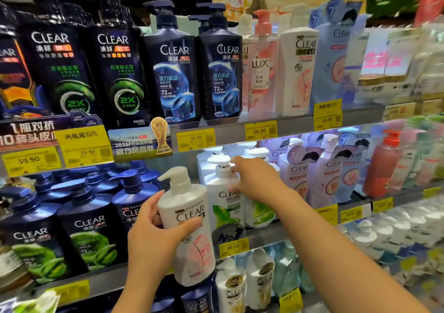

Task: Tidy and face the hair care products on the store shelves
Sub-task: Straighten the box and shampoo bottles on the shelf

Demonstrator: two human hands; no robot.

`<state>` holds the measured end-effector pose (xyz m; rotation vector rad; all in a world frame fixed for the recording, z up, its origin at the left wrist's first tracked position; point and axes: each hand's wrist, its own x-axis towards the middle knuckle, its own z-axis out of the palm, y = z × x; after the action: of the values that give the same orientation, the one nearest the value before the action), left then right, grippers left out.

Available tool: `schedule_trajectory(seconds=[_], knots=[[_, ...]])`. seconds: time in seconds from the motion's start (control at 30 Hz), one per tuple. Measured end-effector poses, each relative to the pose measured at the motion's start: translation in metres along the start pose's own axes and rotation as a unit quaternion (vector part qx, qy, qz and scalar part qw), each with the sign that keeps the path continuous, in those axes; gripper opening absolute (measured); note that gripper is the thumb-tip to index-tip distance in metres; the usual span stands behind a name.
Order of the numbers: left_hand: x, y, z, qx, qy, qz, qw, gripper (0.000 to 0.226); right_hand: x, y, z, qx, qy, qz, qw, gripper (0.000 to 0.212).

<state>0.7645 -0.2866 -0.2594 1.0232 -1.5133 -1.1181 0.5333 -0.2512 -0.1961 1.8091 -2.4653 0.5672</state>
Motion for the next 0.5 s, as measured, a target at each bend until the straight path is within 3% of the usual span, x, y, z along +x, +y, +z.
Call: schedule_trajectory(seconds=[0.2,0.4,0.5], knots=[[0.000,0.021,0.016,-0.061,-0.056,-0.010,0.996,0.091,-0.012,0.007,-0.011,0.109,0.014,0.010,0.994,0.065],[-0.007,0.057,0.047,-0.112,-0.136,0.004,0.984,0.079,-0.036,0.040,-0.063,0.247,0.098,0.005,0.964,0.029],[-0.009,0.083,0.069,-0.136,-0.165,0.020,0.977,0.066,-0.037,0.057,-0.114,0.302,0.144,-0.009,0.942,0.023]])
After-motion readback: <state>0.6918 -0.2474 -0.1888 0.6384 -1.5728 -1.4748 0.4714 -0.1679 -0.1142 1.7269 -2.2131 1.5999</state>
